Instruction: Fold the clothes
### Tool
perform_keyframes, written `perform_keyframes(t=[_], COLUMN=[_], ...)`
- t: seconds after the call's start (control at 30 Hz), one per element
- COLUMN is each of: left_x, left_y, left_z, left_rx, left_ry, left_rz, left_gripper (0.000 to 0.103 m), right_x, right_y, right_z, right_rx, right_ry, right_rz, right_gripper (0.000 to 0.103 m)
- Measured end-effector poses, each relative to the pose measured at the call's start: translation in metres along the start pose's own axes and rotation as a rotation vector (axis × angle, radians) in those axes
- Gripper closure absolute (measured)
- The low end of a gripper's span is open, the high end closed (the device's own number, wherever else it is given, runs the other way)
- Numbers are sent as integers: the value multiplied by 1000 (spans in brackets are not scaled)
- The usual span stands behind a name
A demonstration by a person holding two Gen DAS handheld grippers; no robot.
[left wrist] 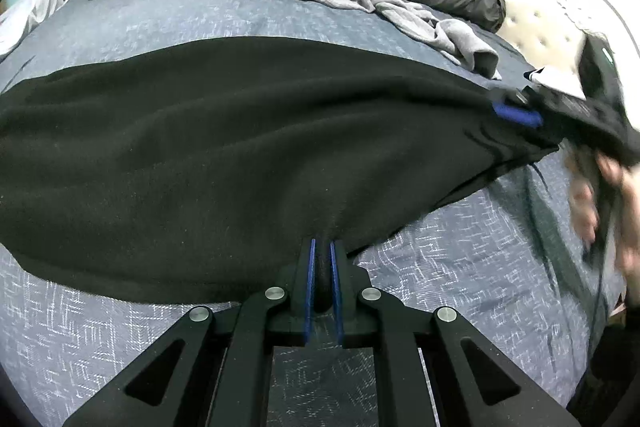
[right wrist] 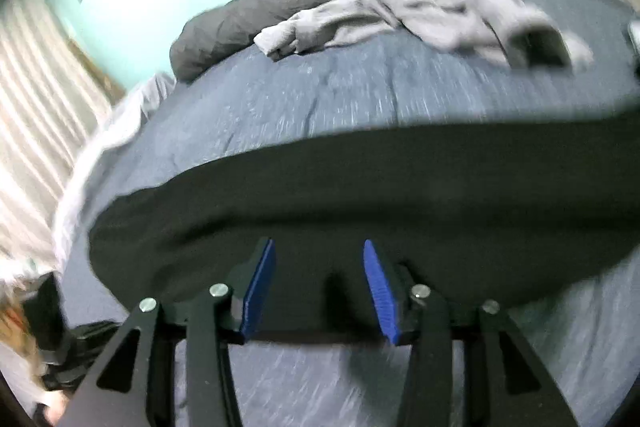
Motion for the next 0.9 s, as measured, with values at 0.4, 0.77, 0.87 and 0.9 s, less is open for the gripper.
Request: perform_keyframes(t=[0.4, 0.77, 0.87, 0.9], left_x=[-1, -2, -3, -3], left_y=[0, -1, 0, 1], left_z=[-5, -6, -6, -7], left_rx=[30, 29, 29, 29], left_ry=[36, 41, 39, 38], left_rz=[-4, -9, -10, -11], left_gripper=[95, 95, 95, 95], right_x=[-92, -107, -102, -100], right_y=[-65, -53, -56, -58], right_z=[9, 14, 14, 13], right_rx=[399, 439, 444, 448], right_ry=[117, 38, 30, 32], right_rz=[-251, -310, -300, -290], right_gripper=[56, 99, 100, 100])
Point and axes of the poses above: each gripper's, at about its wrist camera, not at the fingertips, and x roughly against the way its jaws point, z to its right, y to its underside, the point moved 7 cm from there along -x, roughly the way its jaws point, and after that the axes turned 2 degrees about z, right-handed, at the moved point
